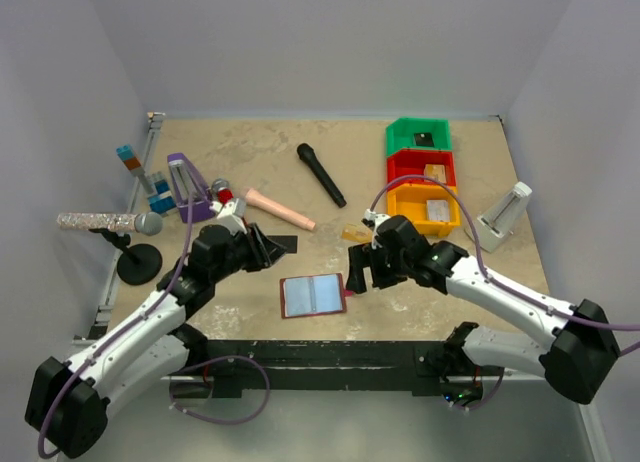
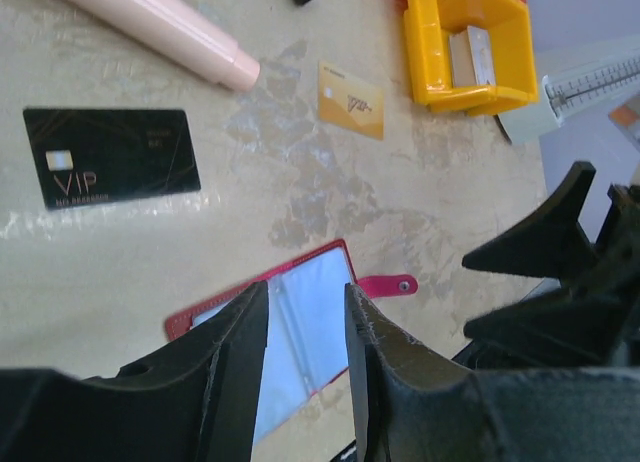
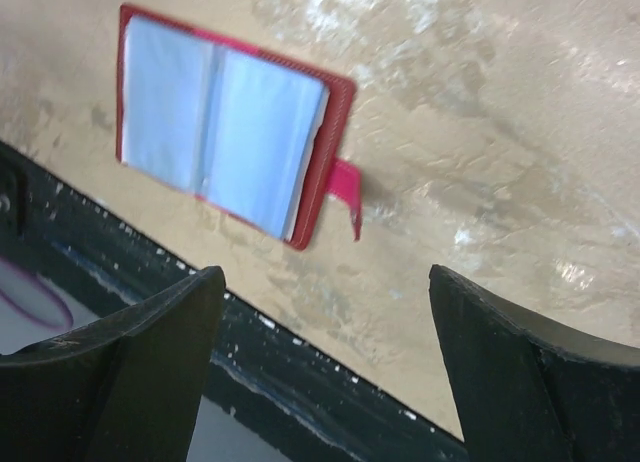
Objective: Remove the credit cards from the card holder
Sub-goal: Remove the credit card from the card holder.
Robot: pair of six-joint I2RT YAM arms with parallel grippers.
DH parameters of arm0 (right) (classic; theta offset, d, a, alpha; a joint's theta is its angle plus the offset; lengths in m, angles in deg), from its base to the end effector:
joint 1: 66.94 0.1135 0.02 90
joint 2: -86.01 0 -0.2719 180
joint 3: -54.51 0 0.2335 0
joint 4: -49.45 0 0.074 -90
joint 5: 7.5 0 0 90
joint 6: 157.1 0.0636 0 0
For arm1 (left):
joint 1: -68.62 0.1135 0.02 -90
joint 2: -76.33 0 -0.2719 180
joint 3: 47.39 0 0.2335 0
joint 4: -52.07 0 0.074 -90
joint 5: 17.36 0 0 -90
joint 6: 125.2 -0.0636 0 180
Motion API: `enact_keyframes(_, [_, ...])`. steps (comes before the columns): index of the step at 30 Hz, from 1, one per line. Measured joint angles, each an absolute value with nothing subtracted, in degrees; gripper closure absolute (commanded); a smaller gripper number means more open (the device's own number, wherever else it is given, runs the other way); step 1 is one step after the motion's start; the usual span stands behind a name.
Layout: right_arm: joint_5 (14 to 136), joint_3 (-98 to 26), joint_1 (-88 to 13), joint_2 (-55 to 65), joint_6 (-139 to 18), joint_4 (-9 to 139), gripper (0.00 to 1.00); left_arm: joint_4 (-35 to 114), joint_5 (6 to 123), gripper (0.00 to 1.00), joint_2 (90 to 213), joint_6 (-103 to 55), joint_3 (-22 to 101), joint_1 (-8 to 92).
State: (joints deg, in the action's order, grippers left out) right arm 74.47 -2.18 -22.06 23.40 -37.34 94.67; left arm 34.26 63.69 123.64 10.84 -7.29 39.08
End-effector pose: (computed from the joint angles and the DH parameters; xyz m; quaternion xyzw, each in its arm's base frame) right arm 0.1447 0.1567 0.2242 -0.1469 0.9295 0.2537 0.2239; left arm 0.1615 -0.1029 0.2262 -0.0792 0.8382 -0.3802 0.3829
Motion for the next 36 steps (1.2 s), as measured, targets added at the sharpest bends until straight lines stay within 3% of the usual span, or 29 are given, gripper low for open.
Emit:
enact_keyframes(6, [74.2,-2.2,-24.5,14.2,-35.8,89.8,0.27,30.4,67.4,0.58,114.1,15.3,-15.7,35.4])
enact_keyframes(13, [73.8,-2.6,-24.5,5.3,-35.1,87.0,0.44,28.3,68.0,0.58,111.4,17.3,-19.4,34.4])
enact_keyframes(20, [73.7,-3.3,-24.6,2.4,-35.0,85.9,0.73,29.9,67.2,0.58,112.7,19.0,-21.5,32.6])
enact_keyframes(24, [72.9,-3.3,-24.6,2.0,-34.9,85.4,0.85,31.8,67.2,0.57,115.7,19.9,-21.5,29.5])
enact_keyframes(27, [72.4,-3.1,-24.6,2.1,-34.8,84.9,1.0,33.0,67.5,0.57,117.3,20.8,-21.5,27.6])
enact_keyframes(36, [71.3,-0.2,-24.6,5.2,-34.5,84.2,1.0,36.3,70.2,0.55,121.0,23.1,-21.5,24.7])
